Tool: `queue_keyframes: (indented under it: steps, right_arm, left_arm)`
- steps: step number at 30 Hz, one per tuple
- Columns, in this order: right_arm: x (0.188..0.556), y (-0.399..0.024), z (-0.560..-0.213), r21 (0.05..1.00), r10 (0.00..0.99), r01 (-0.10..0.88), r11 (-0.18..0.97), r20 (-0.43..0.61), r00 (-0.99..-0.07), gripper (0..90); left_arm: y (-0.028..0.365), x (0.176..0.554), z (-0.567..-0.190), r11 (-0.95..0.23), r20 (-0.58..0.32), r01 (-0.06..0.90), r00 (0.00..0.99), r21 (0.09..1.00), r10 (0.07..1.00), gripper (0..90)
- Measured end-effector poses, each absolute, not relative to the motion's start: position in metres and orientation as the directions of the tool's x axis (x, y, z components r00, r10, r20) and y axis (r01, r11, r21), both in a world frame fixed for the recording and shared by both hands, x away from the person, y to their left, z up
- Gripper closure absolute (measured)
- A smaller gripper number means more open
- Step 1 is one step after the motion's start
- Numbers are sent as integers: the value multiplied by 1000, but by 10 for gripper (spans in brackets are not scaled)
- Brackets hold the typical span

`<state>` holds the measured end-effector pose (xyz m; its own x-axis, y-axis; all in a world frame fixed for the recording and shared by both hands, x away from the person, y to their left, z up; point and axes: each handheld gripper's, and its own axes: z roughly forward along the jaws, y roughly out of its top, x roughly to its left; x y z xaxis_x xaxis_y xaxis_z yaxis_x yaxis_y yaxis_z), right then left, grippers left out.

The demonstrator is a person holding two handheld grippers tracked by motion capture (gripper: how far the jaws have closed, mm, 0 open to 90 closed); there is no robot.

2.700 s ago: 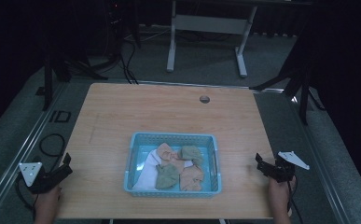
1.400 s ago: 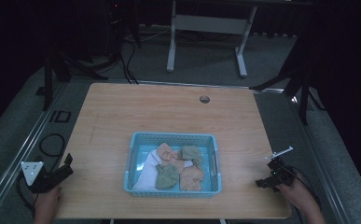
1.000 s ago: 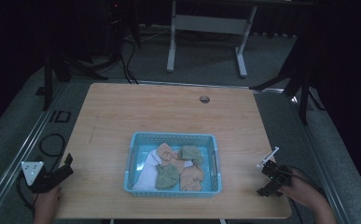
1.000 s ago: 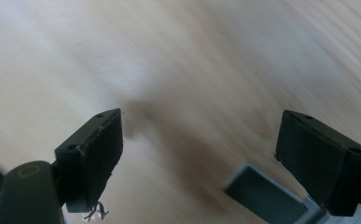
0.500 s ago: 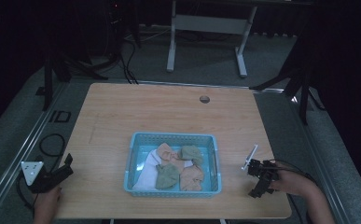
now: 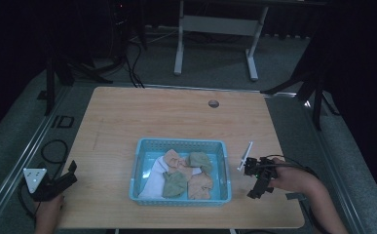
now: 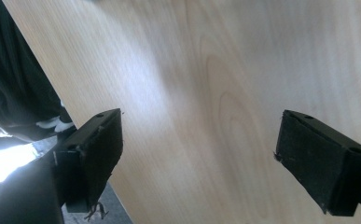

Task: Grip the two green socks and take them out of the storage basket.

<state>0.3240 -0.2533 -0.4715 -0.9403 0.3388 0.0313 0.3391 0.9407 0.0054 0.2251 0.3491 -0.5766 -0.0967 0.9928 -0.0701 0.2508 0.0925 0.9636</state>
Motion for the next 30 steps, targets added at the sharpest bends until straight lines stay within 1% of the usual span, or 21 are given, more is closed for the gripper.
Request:
queue_keyframes:
  steps: [3, 6, 7, 10, 13, 14, 17, 18, 19, 22, 30]
  right_arm:
    - [326, -241, -462, 20, 319, 319, 947, 22, -948, 145]
    - [326, -223, -450, 12, 283, 283, 959, 11, -959, 147]
    - [326, -223, -450, 12, 283, 283, 959, 11, -959, 147]
    - [327, -203, -435, 38, 250, 250, 967, 5, -968, 146]
    - [327, -193, -429, 47, 233, 233, 971, 1, -972, 146]
    - [327, -182, -425, 55, 216, 215, 975, 1, -976, 142]
    - [327, -172, -423, 60, 196, 196, 979, 4, -981, 139]
    - [325, -162, -423, 69, 163, 162, 984, -8, -987, 136]
    - [325, -162, -423, 69, 163, 162, 984, -8, -987, 136]
    - [325, -144, -425, 93, 135, 133, 987, -13, -991, 137]
    - [326, -115, -438, 75, 75, 74, 994, -17, -997, 145]
  left_arm:
    - [349, 225, -577, 95, -72, 251, -98, 963, 993, 7]
    - [349, 225, -577, 95, -73, 251, -96, 963, 993, 7]
    - [349, 225, -577, 95, -73, 251, -95, 963, 993, 7]
    - [349, 225, -577, 98, -76, 248, -95, 964, 993, 7]
    - [349, 225, -577, 97, -76, 248, -95, 964, 993, 7]
    - [350, 225, -577, 98, -77, 248, -94, 964, 993, 7]
    - [350, 225, -577, 100, -79, 246, -93, 964, 992, 7]
    - [350, 225, -577, 103, -82, 245, -94, 964, 992, 7]
    - [350, 225, -577, 103, -82, 245, -94, 964, 992, 7]
    - [350, 225, -577, 103, -83, 245, -93, 964, 992, 7]
    - [350, 225, -577, 105, -84, 245, -92, 964, 992, 7]
